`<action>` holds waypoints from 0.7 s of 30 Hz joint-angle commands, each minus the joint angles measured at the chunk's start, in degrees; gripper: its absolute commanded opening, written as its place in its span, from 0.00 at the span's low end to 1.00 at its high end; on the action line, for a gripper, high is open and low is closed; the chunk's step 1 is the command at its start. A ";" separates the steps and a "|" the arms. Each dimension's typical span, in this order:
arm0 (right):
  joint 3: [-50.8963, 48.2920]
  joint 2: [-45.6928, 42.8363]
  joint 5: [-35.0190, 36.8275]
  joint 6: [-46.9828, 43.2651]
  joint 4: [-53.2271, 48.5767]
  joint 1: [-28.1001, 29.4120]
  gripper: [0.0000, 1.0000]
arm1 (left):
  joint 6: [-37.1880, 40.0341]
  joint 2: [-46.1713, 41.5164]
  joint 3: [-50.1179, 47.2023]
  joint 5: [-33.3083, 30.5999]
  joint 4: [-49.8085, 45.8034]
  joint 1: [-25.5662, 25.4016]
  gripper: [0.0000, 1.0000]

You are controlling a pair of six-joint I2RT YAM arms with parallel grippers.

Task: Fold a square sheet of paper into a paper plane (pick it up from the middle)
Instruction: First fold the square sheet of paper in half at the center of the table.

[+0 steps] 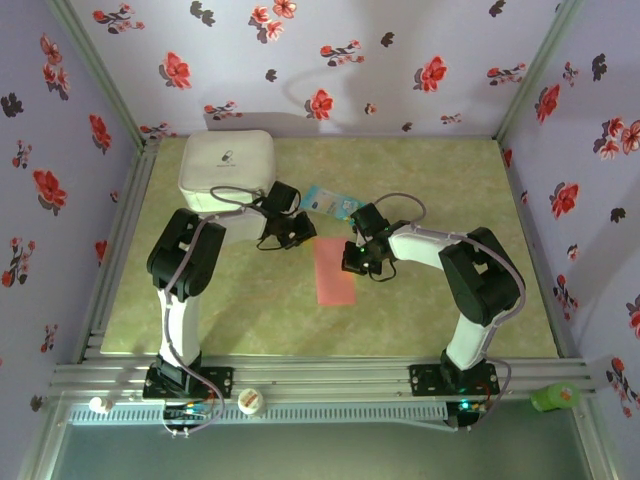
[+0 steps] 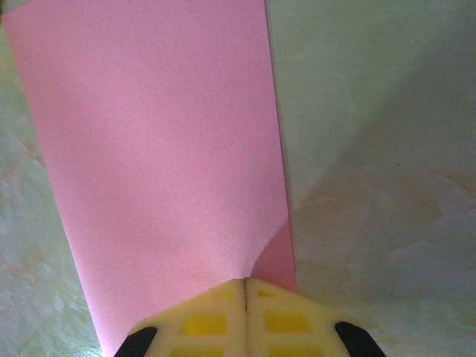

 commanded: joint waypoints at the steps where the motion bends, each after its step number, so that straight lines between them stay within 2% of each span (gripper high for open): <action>1: -2.37 1.53 5.52 -1.19 -8.59 -0.19 0.00 | -0.24 -1.22 1.45 -3.19 -3.27 0.21 0.14; 11: -1.98 1.49 5.47 -1.06 -8.61 -0.19 0.00 | 2.33 -8.49 0.15 -3.24 -4.72 -2.57 0.17; 21: -1.30 1.43 6.24 -1.11 -9.52 -0.21 0.00 | -2.09 -13.33 -10.85 4.45 4.29 -10.13 0.13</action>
